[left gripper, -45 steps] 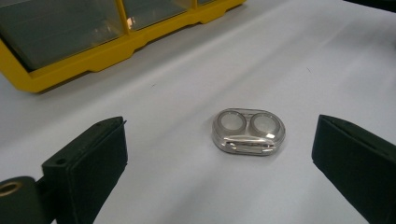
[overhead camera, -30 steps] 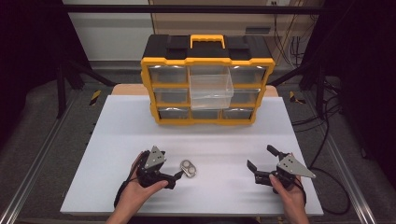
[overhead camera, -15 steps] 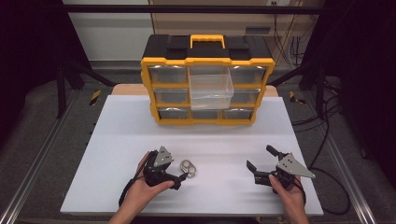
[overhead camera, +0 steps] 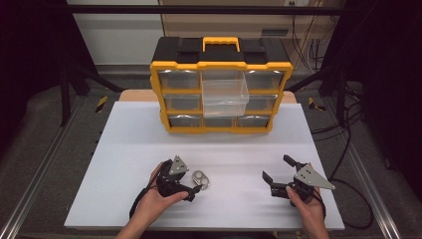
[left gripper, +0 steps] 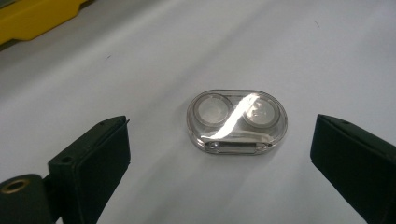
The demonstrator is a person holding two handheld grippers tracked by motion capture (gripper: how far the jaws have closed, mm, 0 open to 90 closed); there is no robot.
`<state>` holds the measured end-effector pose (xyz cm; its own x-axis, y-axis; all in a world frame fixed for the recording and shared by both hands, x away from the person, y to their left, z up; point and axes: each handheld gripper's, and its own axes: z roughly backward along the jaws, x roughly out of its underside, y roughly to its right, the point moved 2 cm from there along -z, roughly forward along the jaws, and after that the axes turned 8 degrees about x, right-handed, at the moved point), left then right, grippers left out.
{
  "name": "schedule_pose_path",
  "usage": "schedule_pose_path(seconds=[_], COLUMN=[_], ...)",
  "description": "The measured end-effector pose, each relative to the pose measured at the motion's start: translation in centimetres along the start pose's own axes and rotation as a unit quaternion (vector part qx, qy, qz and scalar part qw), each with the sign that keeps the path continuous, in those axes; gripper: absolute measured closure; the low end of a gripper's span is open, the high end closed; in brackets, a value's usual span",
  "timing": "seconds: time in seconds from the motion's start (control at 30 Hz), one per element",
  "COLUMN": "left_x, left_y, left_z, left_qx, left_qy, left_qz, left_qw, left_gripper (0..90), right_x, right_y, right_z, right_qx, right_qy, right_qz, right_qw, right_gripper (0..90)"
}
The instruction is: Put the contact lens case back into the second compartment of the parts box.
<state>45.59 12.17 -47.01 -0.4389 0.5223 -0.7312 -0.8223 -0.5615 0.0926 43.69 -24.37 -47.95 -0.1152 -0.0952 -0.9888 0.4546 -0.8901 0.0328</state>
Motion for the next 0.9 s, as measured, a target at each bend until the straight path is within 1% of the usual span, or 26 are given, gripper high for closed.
schedule_pose_path(seconds=[0.17, 0.27, 0.37, 0.4, 0.53, 0.57, 0.6, 0.63, 0.7, 0.77, 0.9], left_x=[-0.3, -0.5, -0.6, -0.7, -0.9, -1.0, -1.0, -1.0, -1.0, -1.1, -1.0], left_y=[0.1, 0.1, 0.0, 0.0, 0.0, 0.1, 0.1, 0.2, 0.2, 0.1, 0.1], left_z=[-1.0, -1.6, -2.2, -2.4, -2.8, -2.9, -3.0, -3.1, -3.3, -3.5, -3.7], left_qx=[0.009, 0.011, 0.011, 0.013, 0.014, 0.017, 0.020, 0.020, 0.020, 0.019, 0.018], left_qy=[-0.017, -0.025, -0.036, -0.037, -0.042, -0.043, -0.045, -0.049, -0.054, -0.054, -0.062], left_qz=[0.000, 0.004, 0.006, 0.010, 0.010, 0.010, 0.010, 0.010, 0.012, 0.015, 0.014], left_qw=[0.9998, 0.9996, 0.9993, 0.9992, 0.9990, 0.9989, 0.9987, 0.9986, 0.9983, 0.9982, 0.9978], left_gripper=[4.9, 5.0, 6.9, 7.0, 10.6, 11.5, 14.5, 14.5, 14.9, 17.2, 21.9], right_x=[0.0, 0.0, 0.1, 0.0, 0.1, 0.1, 0.0, 0.0, 0.0, 0.0, 0.0], right_y=[-0.1, -0.2, -0.2, -0.2, -0.2, -0.2, -0.3, -0.3, -0.3, -0.3, -0.4], right_z=[-0.1, -0.1, -0.1, -0.1, -0.1, -0.1, -0.1, -0.1, -0.1, -0.2, -0.1], right_qx=[-0.001, -0.002, -0.003, -0.003, -0.004, -0.005, -0.006, -0.006, -0.007, -0.007, -0.008], right_qy=[-0.001, -0.002, -0.004, -0.003, -0.004, -0.004, -0.003, -0.003, -0.004, -0.004, -0.004], right_qz=[0.003, 0.006, 0.005, 0.004, 0.004, 0.003, 0.004, 0.004, 0.005, 0.006, 0.006], right_qw=[1.0000, 1.0000, 1.0000, 1.0000, 1.0000, 1.0000, 1.0000, 1.0000, 1.0000, 1.0000, 0.9999], right_gripper=[4.0, 4.0, 4.0, 3.9, 3.9, 3.9, 4.0, 4.0, 3.9, 4.0, 4.0])
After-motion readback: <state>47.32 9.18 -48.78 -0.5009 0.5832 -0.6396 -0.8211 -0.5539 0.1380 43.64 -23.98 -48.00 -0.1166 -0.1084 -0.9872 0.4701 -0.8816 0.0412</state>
